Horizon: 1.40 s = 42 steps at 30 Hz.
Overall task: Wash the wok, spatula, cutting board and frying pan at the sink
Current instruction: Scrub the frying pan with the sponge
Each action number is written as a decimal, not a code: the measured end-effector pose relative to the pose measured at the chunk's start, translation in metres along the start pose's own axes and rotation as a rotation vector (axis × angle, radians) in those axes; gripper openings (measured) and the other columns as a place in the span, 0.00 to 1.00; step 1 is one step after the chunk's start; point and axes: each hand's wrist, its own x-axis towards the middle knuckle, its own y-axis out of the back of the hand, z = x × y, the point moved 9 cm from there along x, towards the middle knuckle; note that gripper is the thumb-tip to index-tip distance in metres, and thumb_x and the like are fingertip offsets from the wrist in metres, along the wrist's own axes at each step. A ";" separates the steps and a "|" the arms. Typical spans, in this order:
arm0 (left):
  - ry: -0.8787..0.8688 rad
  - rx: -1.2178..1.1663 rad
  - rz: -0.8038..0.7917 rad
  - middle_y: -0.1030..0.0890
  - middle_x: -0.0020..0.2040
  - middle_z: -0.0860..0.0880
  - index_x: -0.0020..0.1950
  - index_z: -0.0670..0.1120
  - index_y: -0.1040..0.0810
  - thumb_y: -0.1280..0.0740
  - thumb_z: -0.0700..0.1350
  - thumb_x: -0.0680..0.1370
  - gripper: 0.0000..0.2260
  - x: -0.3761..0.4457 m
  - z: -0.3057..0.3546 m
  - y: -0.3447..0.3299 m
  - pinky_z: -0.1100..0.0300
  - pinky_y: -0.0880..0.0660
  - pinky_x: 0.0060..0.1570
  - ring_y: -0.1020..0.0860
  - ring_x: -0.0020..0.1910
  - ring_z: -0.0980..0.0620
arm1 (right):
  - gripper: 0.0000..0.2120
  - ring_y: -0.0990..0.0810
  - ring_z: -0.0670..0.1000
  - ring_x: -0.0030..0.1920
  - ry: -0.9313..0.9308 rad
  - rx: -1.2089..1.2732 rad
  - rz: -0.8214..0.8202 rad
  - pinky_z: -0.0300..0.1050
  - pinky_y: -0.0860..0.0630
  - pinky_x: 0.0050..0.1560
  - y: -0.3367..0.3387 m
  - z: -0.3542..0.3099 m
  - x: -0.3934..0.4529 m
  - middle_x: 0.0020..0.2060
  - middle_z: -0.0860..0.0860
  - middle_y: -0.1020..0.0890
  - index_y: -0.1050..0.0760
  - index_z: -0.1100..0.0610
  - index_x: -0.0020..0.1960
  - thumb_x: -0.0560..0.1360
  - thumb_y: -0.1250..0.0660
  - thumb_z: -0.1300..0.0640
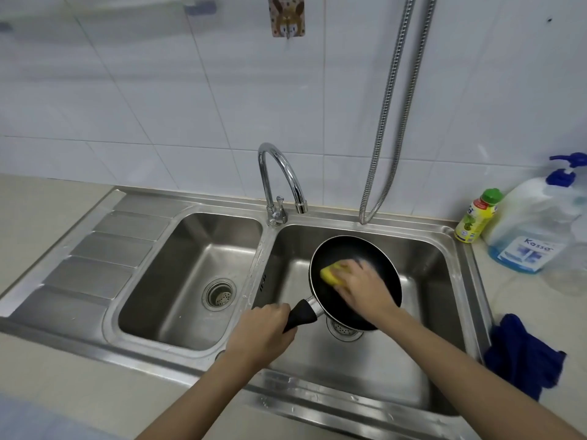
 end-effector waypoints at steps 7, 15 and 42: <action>0.098 -0.145 0.003 0.27 0.34 0.52 0.40 0.47 0.29 0.37 0.52 0.75 0.10 0.007 -0.011 0.002 0.57 0.38 0.32 0.25 0.36 0.48 | 0.16 0.27 0.58 0.57 -0.278 -0.160 -0.234 0.47 0.30 0.54 -0.010 0.055 -0.019 0.59 0.54 0.26 0.25 0.53 0.62 0.77 0.40 0.51; 0.121 -0.453 -0.259 0.23 0.38 0.48 0.42 0.46 0.33 0.36 0.43 0.74 0.06 0.017 0.022 -0.017 0.59 0.31 0.26 0.23 0.27 0.51 | 0.13 0.24 0.47 0.52 -0.316 0.826 -0.030 0.43 0.29 0.58 0.007 0.022 -0.009 0.50 0.50 0.23 0.20 0.52 0.56 0.71 0.27 0.54; 0.063 -0.574 -0.259 0.24 0.29 0.51 0.40 0.45 0.24 0.32 0.54 0.76 0.13 0.004 0.021 0.003 0.65 0.31 0.24 0.27 0.24 0.55 | 0.17 0.25 0.60 0.47 -0.273 -0.032 0.007 0.54 0.25 0.44 0.018 0.064 -0.011 0.52 0.56 0.23 0.21 0.57 0.54 0.67 0.25 0.55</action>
